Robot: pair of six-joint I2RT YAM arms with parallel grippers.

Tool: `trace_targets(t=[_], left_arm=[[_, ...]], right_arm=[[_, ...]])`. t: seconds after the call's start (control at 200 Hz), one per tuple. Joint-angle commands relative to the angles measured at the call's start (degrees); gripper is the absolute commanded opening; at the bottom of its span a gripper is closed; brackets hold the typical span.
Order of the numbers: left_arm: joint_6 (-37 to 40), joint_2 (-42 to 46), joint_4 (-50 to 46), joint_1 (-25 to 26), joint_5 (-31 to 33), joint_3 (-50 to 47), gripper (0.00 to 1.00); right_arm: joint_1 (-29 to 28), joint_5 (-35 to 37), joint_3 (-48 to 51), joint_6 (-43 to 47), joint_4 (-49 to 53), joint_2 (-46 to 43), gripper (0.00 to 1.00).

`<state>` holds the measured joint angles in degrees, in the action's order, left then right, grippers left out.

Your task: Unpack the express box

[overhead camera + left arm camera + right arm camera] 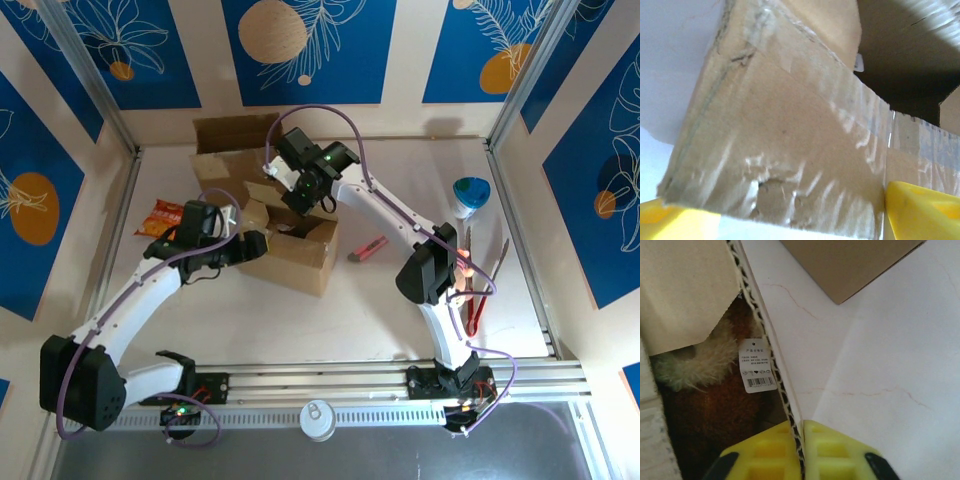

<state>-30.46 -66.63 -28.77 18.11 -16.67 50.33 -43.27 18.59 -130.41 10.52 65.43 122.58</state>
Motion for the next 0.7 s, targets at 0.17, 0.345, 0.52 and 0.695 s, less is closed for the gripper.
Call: trace_targets(t=[0.17,0.345,0.52,0.695], left_arm=[[6.6,6.8,-6.1,-0.6,0.5,12.3,1.00],[10.0,5.0,-20.2,-0.6,5.2,23.0,0.91],[12.5,-0.9,-30.2,1.4,8.4,27.9,0.86],[12.2,-5.7,-33.6,7.0,13.9,30.1,0.88]], right_arm=[[-0.3,-2.5,-0.9,-18.7,1.4,-4.7,0.00],[-1.5,-7.5,11.8,-36.0,-4.5,-13.3,0.00],[-2.7,-9.4,25.7,-49.3,-13.9,-21.1,0.00],[-3.9,-10.2,41.9,-61.6,-28.6,-30.2,0.00]])
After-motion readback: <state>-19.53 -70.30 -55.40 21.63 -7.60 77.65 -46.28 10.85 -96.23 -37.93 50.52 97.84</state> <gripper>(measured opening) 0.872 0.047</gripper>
